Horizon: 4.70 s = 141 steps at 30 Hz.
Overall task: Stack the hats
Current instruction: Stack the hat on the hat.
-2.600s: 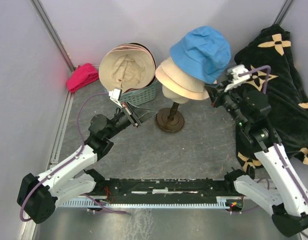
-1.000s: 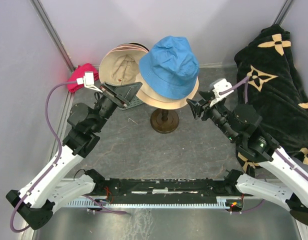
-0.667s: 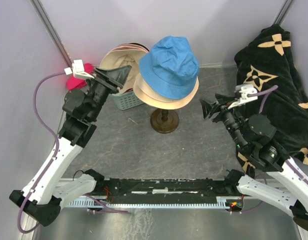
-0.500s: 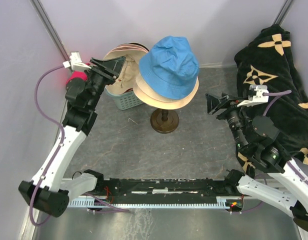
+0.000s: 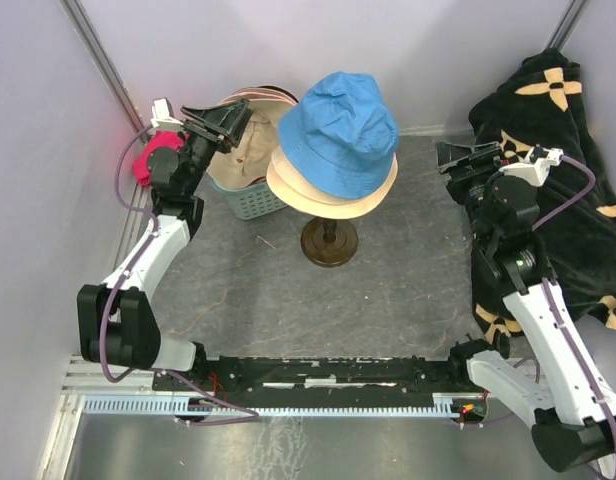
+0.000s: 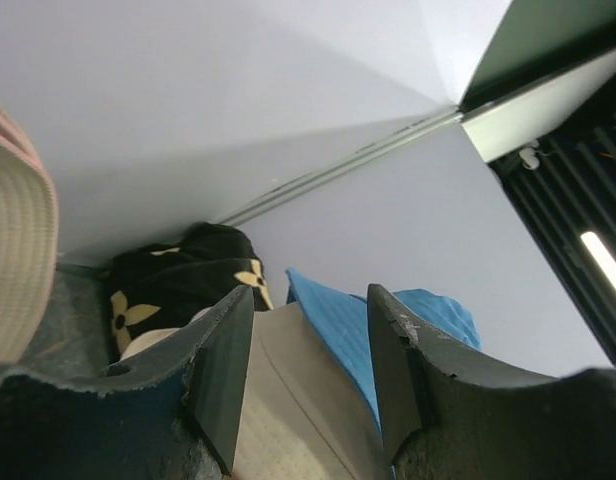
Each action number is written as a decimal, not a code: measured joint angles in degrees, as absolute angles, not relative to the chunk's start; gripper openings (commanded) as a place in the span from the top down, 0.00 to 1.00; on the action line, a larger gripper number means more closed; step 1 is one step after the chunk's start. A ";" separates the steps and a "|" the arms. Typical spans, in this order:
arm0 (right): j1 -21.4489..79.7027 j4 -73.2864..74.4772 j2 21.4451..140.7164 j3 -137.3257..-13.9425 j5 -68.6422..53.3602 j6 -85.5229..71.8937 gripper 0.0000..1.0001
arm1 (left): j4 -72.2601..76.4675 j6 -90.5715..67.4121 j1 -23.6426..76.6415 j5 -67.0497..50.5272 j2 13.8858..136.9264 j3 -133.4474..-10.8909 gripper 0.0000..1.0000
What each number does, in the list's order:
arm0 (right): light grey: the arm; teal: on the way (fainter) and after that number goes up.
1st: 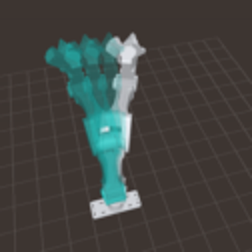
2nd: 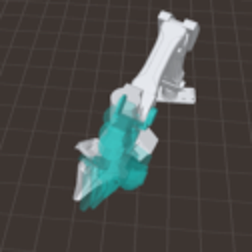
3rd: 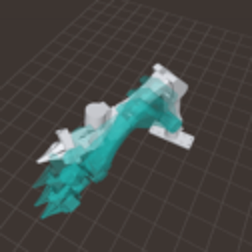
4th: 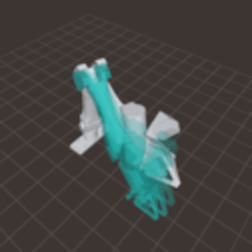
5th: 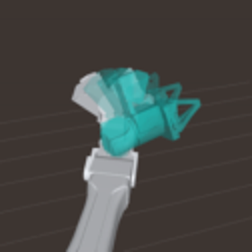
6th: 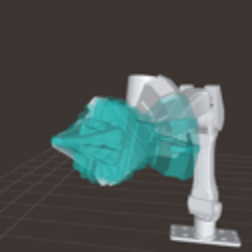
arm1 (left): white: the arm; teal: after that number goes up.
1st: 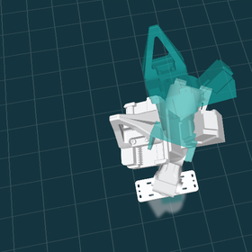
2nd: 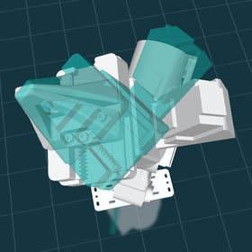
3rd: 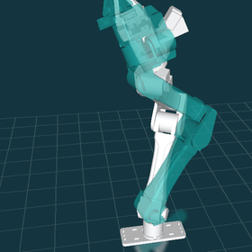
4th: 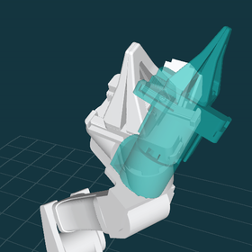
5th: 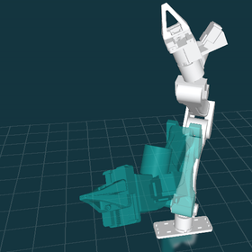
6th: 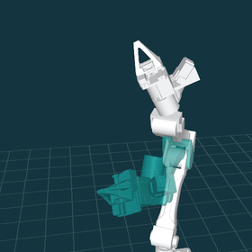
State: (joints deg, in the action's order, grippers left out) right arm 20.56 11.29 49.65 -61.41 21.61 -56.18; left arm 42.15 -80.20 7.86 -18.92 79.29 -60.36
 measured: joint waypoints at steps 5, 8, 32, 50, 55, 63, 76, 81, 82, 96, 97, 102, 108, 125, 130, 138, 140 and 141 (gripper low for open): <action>11.99 5.08 53.67 -57.01 9.61 -68.62 0.29 | 48.40 -84.23 7.46 -23.07 81.87 -61.82 0.43; 10.11 0.14 56.36 -54.35 3.66 -74.30 0.29 | 51.79 -86.21 7.46 -26.22 84.12 -64.49 0.43; 10.63 -18.92 67.16 -52.27 -12.05 -87.05 0.36 | 56.29 -89.23 7.46 -38.15 90.63 -67.07 0.37; 10.83 -23.05 69.32 -52.27 -14.02 -88.73 0.38 | 58.92 -91.88 9.85 -43.07 95.09 -73.49 0.39; 10.83 -23.14 69.34 -52.27 -14.22 -88.71 0.38 | 58.89 -91.88 9.93 -43.79 95.11 -73.49 0.39; 10.87 -23.14 69.34 -52.27 -14.48 -88.71 0.38 | 58.87 -91.88 9.93 -45.43 95.09 -73.49 0.40; 10.90 -23.03 69.30 -52.27 -14.57 -88.42 0.38 | 58.92 -92.47 9.93 -47.13 94.06 -72.38 0.50; 11.00 -22.22 68.79 -52.38 -14.59 -88.16 0.38 | 60.10 -93.71 9.93 -47.13 93.10 -72.38 0.54; 11.00 -22.15 68.69 -52.38 -14.57 -88.12 0.38 | 60.40 -94.02 9.93 -47.13 92.92 -72.38 0.54; 11.27 -21.32 67.79 -52.71 -14.57 -87.29 0.39 | 64.14 -97.32 9.93 -48.14 92.42 -72.38 0.75; 11.31 -21.28 67.79 -52.82 -14.57 -87.22 0.39 | 64.45 -97.49 9.93 -48.16 92.44 -72.38 0.80; 11.64 -21.06 67.79 -53.67 -14.57 -86.89 0.39 | 66.57 -99.04 10.00 -48.14 93.21 -72.38 0.97; 11.64 -20.14 67.85 -54.37 -14.55 -86.37 0.40 | 68.29 -100.44 10.11 -47.90 94.83 -71.77 0.97; 11.64 -20.38 69.71 -55.18 -14.46 -87.39 0.60 | 66.52 -100.44 10.35 -43.51 93.95 -65.08 0.97; 11.62 -21.76 70.94 -55.18 -14.13 -88.68 0.86 | 64.73 -100.42 10.35 -42.57 92.14 -62.78 0.97; 11.62 -23.33 71.96 -55.18 -13.89 -89.97 0.98 | 63.79 -100.27 10.37 -41.71 89.86 -58.76 0.97; 11.62 -23.57 72.07 -55.18 -13.89 -90.13 0.98 | 63.31 -99.83 10.37 -41.21 89.06 -57.52 0.97; 11.62 -23.64 72.12 -55.18 -13.89 -90.21 0.98 | 63.09 -99.68 10.37 -40.93 88.62 -56.90 0.97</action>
